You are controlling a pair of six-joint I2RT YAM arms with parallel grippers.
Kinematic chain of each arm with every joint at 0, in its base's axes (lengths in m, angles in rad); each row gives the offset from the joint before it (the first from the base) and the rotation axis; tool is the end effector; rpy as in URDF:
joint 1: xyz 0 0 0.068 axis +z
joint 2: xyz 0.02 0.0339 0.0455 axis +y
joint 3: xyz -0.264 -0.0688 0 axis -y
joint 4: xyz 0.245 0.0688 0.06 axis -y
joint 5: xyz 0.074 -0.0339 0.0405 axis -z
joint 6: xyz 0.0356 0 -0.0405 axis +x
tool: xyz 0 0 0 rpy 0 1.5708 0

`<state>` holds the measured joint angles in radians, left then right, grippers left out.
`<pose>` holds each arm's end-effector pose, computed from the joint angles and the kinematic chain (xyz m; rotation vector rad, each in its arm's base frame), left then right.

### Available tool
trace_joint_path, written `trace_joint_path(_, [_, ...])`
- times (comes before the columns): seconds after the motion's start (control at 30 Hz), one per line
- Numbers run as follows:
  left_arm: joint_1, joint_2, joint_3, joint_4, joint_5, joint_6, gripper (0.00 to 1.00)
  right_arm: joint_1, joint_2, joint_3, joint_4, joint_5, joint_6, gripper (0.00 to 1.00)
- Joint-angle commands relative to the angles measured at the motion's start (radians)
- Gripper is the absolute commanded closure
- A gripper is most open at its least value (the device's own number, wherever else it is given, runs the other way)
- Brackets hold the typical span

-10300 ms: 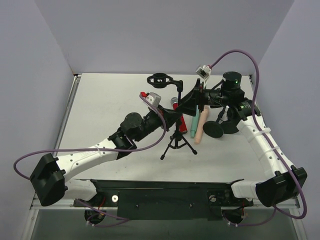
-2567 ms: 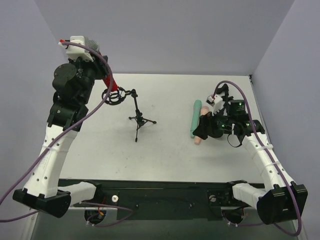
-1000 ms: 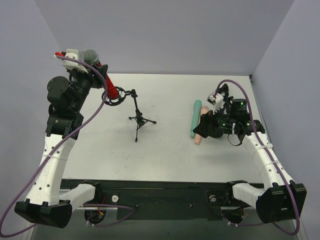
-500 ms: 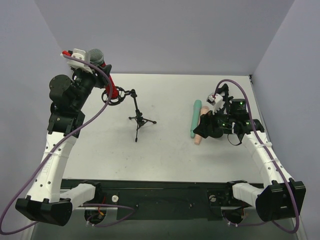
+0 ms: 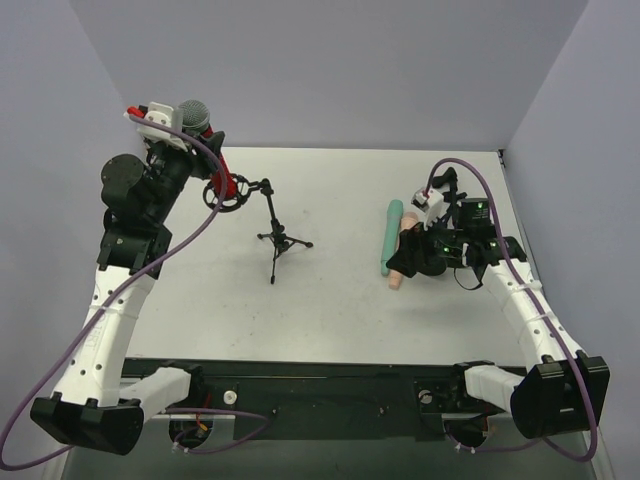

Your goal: Attach the microphones to the stand

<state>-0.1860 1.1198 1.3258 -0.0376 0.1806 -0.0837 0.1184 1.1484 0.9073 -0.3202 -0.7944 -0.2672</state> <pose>0.2346 -0.0507 0.4782 0.2225 1.3966 -0.3500 0.2430 0.0545 0.3014 -0.8290 1.8536 0.7463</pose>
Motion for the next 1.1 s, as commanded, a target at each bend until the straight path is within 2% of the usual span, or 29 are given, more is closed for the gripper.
trace_joint_path(0.0, [-0.021, 0.003, -0.121, -0.186, -0.020, 0.071, 1.00, -0.002, 0.016, 0.018, -0.019, -0.032, -0.030, 0.07])
trace_joint_path(0.33, [-0.012, 0.060, -0.086, -0.231, 0.101, -0.066, 1.00, -0.002, 0.024, 0.021, -0.037, -0.037, -0.046, 0.07])
trace_joint_path(0.4, [-0.012, 0.067, -0.077, -0.246, 0.091, -0.082, 1.00, -0.002, 0.027, 0.024, -0.043, -0.045, -0.050, 0.07])
trace_joint_path(0.5, [-0.020, 0.069, -0.079, -0.265, -0.045, -0.062, 1.00, 0.000, 0.031, 0.030, -0.056, -0.054, -0.061, 0.07])
trace_joint_path(0.6, [-0.020, 0.031, -0.125, -0.190, -0.076, -0.042, 1.00, 0.000, 0.034, 0.030, -0.057, -0.055, -0.063, 0.07])
trace_joint_path(0.7, [-0.018, -0.005, -0.198, -0.091, -0.030, -0.050, 1.00, 0.000, 0.037, 0.030, -0.059, -0.055, -0.064, 0.07])
trace_joint_path(0.8, [-0.003, -0.005, -0.215, -0.044, 0.049, -0.112, 1.00, 0.000, 0.037, 0.030, -0.060, -0.054, -0.066, 0.07])
trace_joint_path(0.93, [0.005, -0.024, -0.253, 0.022, 0.048, -0.208, 1.00, 0.000, 0.034, 0.031, -0.063, -0.052, -0.069, 0.07])
trace_joint_path(1.07, [0.006, -0.029, -0.260, 0.001, 0.014, -0.215, 1.00, 0.000, 0.037, 0.031, -0.063, -0.054, -0.070, 0.07])
